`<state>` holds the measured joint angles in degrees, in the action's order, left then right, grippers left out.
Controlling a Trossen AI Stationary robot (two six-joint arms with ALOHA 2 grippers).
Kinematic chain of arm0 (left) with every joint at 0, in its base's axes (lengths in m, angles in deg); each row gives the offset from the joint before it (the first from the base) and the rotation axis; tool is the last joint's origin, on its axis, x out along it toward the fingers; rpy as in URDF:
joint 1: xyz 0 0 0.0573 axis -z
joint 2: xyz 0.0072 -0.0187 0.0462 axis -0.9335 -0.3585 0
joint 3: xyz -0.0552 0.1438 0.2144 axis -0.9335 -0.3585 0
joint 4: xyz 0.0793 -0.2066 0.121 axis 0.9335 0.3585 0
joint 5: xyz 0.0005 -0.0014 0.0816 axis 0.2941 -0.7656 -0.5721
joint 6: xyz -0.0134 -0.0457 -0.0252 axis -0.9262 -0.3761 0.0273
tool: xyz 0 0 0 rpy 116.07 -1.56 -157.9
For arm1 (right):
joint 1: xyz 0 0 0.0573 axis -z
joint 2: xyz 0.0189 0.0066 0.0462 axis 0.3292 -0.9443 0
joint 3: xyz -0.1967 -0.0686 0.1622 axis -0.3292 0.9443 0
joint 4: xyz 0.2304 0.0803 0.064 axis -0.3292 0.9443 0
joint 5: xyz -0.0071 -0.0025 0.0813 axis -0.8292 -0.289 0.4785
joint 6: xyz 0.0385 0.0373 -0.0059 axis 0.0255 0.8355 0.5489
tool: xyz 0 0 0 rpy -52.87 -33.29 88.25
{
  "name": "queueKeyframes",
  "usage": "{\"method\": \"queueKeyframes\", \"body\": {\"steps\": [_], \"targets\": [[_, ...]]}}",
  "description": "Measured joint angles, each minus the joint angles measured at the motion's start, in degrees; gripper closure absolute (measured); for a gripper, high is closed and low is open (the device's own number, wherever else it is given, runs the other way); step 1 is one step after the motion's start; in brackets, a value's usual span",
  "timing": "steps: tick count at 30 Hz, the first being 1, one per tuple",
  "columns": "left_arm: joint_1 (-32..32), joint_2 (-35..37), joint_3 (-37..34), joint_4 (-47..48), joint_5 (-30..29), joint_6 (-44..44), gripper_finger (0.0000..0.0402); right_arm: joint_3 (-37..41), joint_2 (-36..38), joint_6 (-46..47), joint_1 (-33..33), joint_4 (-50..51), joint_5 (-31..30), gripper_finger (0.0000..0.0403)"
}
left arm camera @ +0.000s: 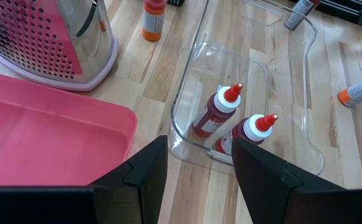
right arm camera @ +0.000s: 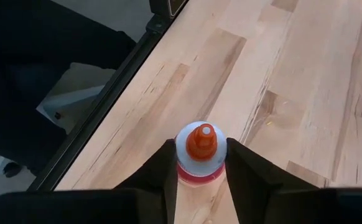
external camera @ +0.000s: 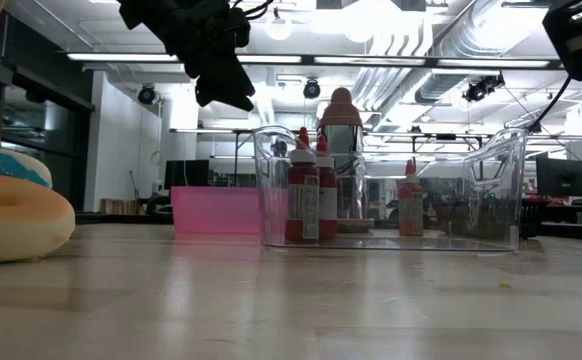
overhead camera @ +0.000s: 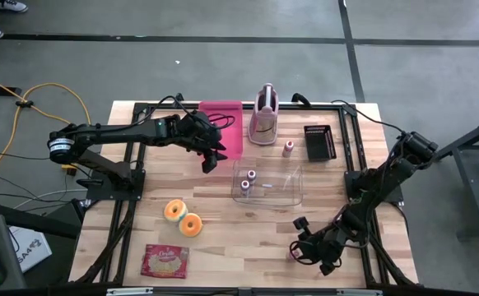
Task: Pick & Place Food Item
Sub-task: Put the bottom orange food coloring bottle into the transparent bin
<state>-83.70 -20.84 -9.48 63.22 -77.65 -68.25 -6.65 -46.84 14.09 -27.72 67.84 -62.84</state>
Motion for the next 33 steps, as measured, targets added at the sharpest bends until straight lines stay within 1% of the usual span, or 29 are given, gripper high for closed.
{"method": "queueKeyframes", "body": {"steps": [15,19,22,27,33], "targets": [[0.0,0.0,0.0,0.0,0.0,0.0,0.0228,0.0,0.7,0.1,0.2,-1.8,0.0,0.0306],[0.0,0.0,0.0,0.0,0.0,0.0,0.0228,0.0,3.4,0.0,1.0,-2.1,-0.6,0.0306],[0.0,0.0,0.0,0.0,0.0,0.0,0.0228,0.0,6.1,-0.4,2.0,-1.5,-2.3,0.0306],[0.0,0.0,0.0,0.0,0.0,0.0,0.0228,0.0,11.2,-3.6,4.4,-0.5,-4.9,0.0306],[0.0,0.0,0.0,0.0,0.0,0.0,0.0228,0.0,17.1,-6.2,9.9,-0.7,-6.8,0.0307]]}}
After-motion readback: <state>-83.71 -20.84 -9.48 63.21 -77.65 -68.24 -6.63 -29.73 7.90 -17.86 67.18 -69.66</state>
